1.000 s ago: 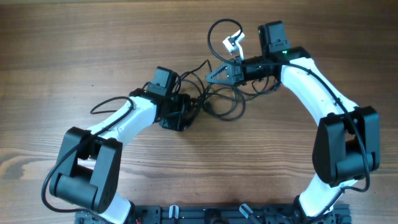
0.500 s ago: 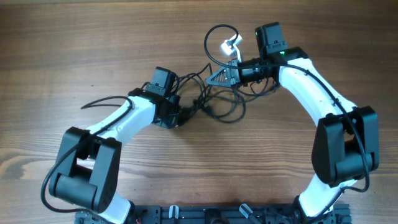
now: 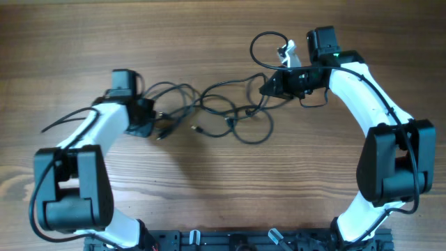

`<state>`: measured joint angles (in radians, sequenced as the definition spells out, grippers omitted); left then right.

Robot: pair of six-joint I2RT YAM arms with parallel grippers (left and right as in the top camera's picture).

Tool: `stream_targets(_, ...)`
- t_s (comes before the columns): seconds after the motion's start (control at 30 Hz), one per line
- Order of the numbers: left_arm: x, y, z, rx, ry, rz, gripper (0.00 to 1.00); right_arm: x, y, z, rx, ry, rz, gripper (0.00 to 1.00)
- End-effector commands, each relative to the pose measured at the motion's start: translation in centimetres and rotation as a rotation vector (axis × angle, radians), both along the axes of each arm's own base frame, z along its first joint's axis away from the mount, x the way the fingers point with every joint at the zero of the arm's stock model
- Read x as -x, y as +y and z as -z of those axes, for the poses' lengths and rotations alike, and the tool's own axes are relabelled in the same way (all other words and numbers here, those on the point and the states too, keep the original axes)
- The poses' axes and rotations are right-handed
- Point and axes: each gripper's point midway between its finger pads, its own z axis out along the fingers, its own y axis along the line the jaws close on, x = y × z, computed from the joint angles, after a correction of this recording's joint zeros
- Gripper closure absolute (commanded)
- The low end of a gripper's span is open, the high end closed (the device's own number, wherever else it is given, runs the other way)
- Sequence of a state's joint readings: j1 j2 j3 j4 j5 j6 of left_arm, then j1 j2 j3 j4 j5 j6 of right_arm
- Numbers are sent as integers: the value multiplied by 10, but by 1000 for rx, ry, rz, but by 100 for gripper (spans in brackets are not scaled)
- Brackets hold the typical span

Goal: Untangle cables

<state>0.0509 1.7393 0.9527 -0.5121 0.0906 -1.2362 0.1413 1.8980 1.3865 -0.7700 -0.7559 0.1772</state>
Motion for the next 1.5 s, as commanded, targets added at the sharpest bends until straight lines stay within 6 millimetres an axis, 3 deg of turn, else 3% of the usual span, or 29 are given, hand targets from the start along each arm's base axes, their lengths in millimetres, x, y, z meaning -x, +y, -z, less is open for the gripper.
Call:
stream_targets(0.0, 6, 41, 4, -40, 14, -51, 96, -9, -23, 16, 128, -11, 41, 96)
stream_targets(0.2, 20, 86, 5, -46, 34, -149, 96, -13, -75, 39, 386, 36, 186, 96)
stream_targets(0.33, 28, 103, 6, -41, 47, -204, 96, -16, -110, 48, 551, 57, 301, 96)
stream_targets(0.53, 31, 108, 7, -39, 53, -223, 96, -11, -168, 51, 802, 103, 516, 96)
stream_targets(0.7, 31, 108, 7, -39, 53, -222, 95, -2, -207, 48, 950, 124, 589, 96)
stream_targets(0.8, 31, 108, 7, -40, 53, -222, 94, 6, -241, 43, 1052, 144, 676, 96)
stream_targets(1.1, 31, 108, 6, -40, 53, -222, 93, 28, -324, 42, 1034, 267, 963, 96)
stream_targets(1.4, 31, 108, 6, -40, 52, -222, 92, 44, -367, 45, 972, 324, 1064, 94)
stream_targets(1.47, 31, 108, 6, -40, 52, -222, 92, 41, -369, 47, 941, 317, 1058, 79)
